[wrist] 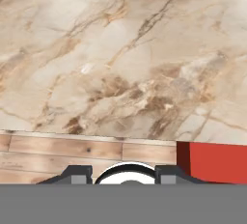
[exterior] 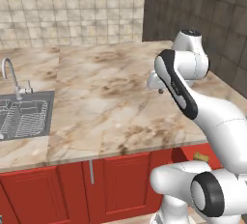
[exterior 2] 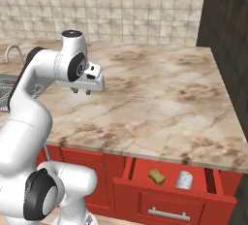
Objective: Restock the sink supplies by placing the sponge and soap dispenser on the counter and next to the sink. Make sure the soap dispenser is upright.
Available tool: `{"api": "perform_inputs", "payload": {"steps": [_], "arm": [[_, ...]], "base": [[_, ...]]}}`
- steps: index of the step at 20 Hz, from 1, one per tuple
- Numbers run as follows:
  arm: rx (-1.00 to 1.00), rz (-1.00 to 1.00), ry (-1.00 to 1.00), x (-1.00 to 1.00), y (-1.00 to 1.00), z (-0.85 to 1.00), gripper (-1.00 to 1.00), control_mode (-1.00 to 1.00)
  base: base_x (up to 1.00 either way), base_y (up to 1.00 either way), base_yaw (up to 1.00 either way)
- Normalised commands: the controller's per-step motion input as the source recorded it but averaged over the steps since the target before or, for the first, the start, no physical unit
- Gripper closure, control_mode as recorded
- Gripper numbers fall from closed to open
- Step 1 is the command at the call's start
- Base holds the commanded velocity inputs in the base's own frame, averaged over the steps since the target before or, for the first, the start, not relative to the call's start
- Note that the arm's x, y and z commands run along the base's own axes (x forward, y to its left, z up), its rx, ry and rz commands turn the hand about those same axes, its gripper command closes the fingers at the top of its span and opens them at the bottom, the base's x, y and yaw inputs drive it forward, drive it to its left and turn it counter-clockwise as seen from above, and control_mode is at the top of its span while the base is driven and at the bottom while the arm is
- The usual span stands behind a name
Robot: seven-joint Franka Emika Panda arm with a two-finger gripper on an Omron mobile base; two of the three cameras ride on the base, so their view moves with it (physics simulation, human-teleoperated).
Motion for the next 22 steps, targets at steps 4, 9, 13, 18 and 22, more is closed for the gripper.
{"api": "perform_inputs", "payload": {"steps": [4,9,13,18,22], "arm": [[0.00,0.00,0.00,-0.02,0.00,0.00,-1.00,1.00],[0.00,0.00,0.00,0.00,0.00,0.00,-1.00,1.00],[0.00,0.00,0.00,0.00,0.00,0.00,-1.00,1.00],[0.00,0.00,0.00,0.00,0.00,0.00,-1.00,1.00],[0.00,0.00,0.00,0.00,0.00,0.00,-1.00,1.00]], "base": [[-0.43,-0.22,-0.05],[-0.90,-0.99,-0.16],[-0.08,-0.99,-0.12],[0.18,-0.54,-0.01],[0.31,-0.23,0.00]]}}
